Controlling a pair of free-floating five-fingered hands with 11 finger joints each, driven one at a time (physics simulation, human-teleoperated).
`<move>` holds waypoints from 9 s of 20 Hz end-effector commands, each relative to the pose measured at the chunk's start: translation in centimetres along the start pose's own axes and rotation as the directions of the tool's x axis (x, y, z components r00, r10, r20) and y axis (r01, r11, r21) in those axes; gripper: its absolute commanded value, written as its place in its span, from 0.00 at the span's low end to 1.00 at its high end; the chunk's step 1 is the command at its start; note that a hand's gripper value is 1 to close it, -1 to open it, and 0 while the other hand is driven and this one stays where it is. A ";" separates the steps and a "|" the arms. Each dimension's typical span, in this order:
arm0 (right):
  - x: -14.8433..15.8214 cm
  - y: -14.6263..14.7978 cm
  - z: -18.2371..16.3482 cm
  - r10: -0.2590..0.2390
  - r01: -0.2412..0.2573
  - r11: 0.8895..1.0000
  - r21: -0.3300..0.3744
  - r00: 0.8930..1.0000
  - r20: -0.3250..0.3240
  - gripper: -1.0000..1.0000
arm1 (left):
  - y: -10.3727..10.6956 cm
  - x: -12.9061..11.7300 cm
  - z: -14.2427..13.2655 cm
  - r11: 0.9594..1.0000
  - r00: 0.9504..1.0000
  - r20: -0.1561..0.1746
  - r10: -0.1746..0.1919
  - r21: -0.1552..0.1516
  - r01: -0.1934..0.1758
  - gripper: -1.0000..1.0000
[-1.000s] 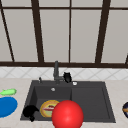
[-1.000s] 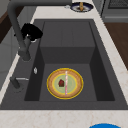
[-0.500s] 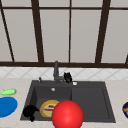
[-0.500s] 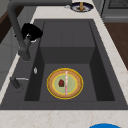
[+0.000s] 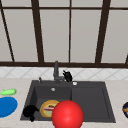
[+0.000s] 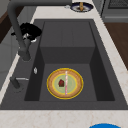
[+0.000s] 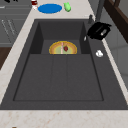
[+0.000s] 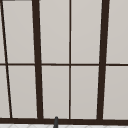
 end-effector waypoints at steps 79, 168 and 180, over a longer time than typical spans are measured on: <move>-3.8 -18.1 5.8 -0.178 0.337 0.500 0.798 0.942 -0.286 0.00 | 0.0 0.0 0.0 1.000 1.000 0.000 0.000 0.000 0.000 0.50; 26.9 2.0 14.9 -0.081 0.318 0.199 0.927 0.948 -0.308 0.00 | 0.0 0.0 0.0 1.000 1.000 0.000 0.000 0.000 0.000 0.50; 27.0 2.8 14.3 -0.070 0.295 0.367 0.882 0.954 -0.291 1.00 | 0.0 0.0 0.0 1.000 1.000 0.000 0.000 0.000 0.000 0.50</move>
